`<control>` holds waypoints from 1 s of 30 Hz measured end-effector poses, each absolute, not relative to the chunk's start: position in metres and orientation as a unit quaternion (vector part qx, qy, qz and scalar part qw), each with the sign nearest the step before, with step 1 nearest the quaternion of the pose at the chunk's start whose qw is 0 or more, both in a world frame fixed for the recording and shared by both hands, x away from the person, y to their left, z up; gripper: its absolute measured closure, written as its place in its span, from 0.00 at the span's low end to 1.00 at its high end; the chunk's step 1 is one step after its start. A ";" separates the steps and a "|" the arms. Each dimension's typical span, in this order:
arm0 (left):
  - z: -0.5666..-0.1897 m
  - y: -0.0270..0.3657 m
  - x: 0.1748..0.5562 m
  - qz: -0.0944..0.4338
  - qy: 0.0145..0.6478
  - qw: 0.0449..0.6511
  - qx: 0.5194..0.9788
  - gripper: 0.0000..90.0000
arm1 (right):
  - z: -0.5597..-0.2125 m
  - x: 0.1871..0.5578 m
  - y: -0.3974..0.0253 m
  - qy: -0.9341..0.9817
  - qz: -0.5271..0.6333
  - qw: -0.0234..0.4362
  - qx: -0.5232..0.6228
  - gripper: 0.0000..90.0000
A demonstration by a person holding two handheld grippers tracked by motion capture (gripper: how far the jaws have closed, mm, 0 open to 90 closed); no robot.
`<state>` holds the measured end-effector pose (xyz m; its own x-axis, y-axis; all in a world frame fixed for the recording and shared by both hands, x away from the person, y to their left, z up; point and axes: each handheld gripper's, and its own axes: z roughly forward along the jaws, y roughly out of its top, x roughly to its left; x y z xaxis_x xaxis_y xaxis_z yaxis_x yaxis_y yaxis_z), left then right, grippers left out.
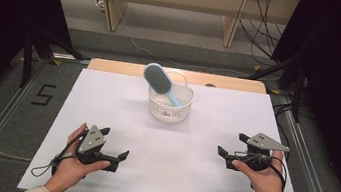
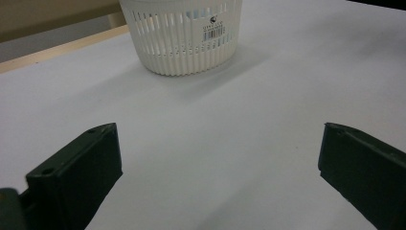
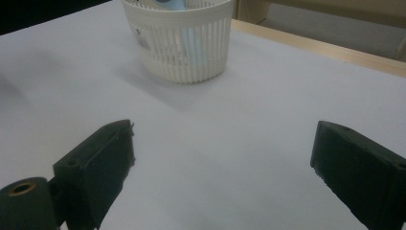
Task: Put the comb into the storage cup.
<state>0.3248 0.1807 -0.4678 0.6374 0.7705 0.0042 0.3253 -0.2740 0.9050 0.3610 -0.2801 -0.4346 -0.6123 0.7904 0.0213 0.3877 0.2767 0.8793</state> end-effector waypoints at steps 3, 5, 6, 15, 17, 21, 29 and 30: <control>-0.468 0.181 0.325 0.230 0.359 0.484 0.764 0.00 | -0.436 0.356 -0.283 0.768 0.465 0.218 0.384 0.09; -0.468 0.181 0.325 0.231 0.359 0.484 0.764 0.00 | -0.436 0.353 -0.284 0.768 0.464 0.219 0.382 0.09; -0.468 0.181 0.325 0.231 0.359 0.484 0.764 0.00 | -0.437 0.352 -0.285 0.768 0.465 0.220 0.383 0.09; -0.467 0.181 0.325 0.232 0.358 0.484 0.764 0.00 | -0.442 0.342 -0.289 0.770 0.462 0.216 0.383 0.09; -0.467 0.181 0.325 0.232 0.358 0.484 0.764 0.00 | -0.443 0.341 -0.290 0.771 0.460 0.216 0.384 0.09; -0.467 0.182 0.325 0.233 0.358 0.483 0.764 0.00 | -0.444 0.336 -0.291 0.771 0.461 0.214 0.384 0.09; -0.468 0.182 0.325 0.233 0.359 0.483 0.764 0.00 | -0.449 0.327 -0.296 0.771 0.461 0.213 0.383 0.09; -0.468 0.182 0.325 0.233 0.358 0.482 0.764 0.00 | -0.449 0.326 -0.296 0.771 0.461 0.213 0.384 0.09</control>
